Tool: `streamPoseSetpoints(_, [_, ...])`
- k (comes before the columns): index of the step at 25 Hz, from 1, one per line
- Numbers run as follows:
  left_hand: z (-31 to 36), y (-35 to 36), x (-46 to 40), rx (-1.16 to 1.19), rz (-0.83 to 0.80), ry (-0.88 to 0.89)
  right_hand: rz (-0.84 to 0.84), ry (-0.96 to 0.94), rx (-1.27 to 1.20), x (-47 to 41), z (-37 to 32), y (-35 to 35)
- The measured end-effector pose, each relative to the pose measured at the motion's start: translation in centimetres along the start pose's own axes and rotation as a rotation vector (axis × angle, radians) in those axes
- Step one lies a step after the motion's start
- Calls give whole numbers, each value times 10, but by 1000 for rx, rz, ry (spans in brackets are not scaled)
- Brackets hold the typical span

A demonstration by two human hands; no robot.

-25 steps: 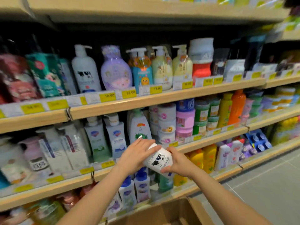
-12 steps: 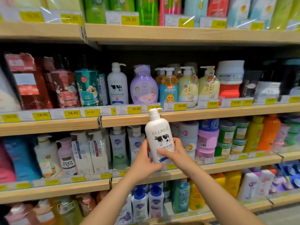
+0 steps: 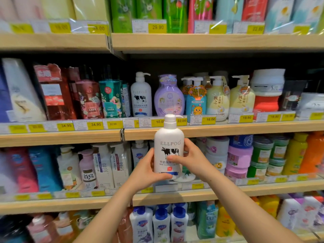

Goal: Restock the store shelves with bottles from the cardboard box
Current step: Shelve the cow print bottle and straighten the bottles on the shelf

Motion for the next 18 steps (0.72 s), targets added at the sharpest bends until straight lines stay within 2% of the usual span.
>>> streamPoseSetpoints(2, [20, -51, -11, -328, 99, 120, 13, -47, -55, -5, -21, -2])
streamPoseSetpoints(4, [38, -121, -13, -756, 332, 234, 54, -112, -54, -9, -48, -6])
streamPoseSetpoints(5, [41, -148, -12, -933, 417, 252, 82, -153, -25, -12, -62, -8])
streamPoseSetpoints(7, [28, -179, -15, -1138, 446, 181, 112, -236, 23, -17, -95, -7])
streamPoseSetpoints(10, [-3, -182, -22, -1202, 373, 64, 134, -341, 54, -30, -140, 3])
streamPoseSetpoints(14, [-16, -183, -22, -1193, 427, 68, 199, -452, 85, -65, -174, 17])
streamPoseSetpoints(18, [-20, -183, -21, -1199, 460, 69, 221, -410, 157, -101, -169, 30])
Point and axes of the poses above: each hand's wrist, its own x-axis away from the middle knuckle, its own y-axis out of the palm, z = x × y, the point moved 9 cm from there along -x, towards the middle knuckle, and after that the axes turned 15 degrees about y, right-handed, at the moved point
